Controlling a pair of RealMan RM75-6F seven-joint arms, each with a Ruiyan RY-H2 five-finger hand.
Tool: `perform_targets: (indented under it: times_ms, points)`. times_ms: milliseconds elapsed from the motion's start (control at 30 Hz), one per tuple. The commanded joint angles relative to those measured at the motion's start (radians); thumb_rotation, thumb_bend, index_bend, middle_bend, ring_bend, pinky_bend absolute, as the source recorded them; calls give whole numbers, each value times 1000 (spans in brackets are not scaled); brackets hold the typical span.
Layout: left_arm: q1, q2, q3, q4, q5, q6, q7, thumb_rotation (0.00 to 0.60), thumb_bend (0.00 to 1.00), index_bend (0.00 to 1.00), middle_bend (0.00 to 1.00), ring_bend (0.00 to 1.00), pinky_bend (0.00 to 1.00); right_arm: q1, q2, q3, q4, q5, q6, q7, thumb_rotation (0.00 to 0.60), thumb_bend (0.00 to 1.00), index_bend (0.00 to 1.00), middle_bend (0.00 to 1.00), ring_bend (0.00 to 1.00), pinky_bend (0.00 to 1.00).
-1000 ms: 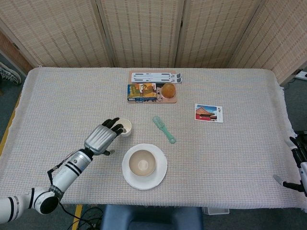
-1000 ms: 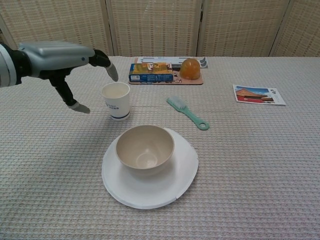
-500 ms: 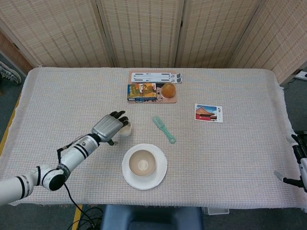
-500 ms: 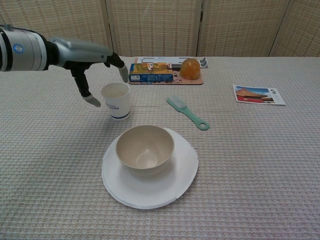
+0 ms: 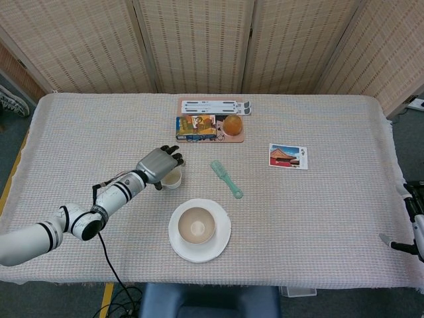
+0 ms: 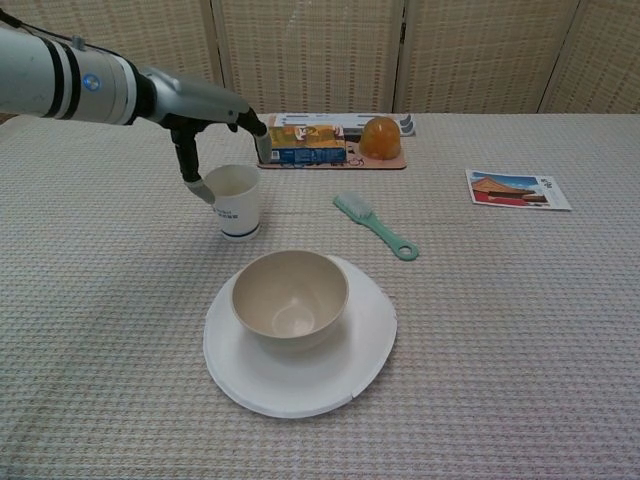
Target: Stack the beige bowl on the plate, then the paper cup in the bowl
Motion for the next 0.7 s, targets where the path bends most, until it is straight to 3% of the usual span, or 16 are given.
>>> perform_targets:
  times_ms: [33,700]
  points:
    - [-9,0,8,12,8,-4,-17,600,201,262,211,2,172,2,-1,2,1,4,-4,-1,600,144,0,0,0,0]
    - [-70,-69,68,148,51,-53,-92,600,201,322,211,2,172,-2,0,7,4,3,-1,5,600,144,0,0,0,0]
